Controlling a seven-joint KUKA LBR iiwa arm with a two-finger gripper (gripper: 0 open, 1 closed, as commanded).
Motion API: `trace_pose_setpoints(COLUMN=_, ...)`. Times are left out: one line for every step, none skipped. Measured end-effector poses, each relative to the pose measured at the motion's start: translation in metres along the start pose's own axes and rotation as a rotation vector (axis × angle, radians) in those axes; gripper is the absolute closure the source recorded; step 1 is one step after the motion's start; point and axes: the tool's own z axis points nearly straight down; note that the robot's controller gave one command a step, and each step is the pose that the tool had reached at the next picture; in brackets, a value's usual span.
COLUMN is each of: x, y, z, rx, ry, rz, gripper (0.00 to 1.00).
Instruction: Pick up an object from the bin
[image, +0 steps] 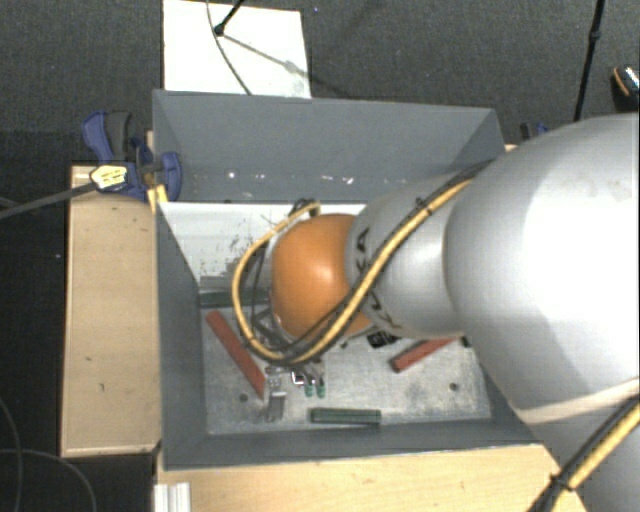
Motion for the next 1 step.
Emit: trace_pose_setpoints(x=-0.0068, y=-0.0381, z=-0.0005, rx=0.002, ry=0.000, rz=0.099, gripper=0.00)
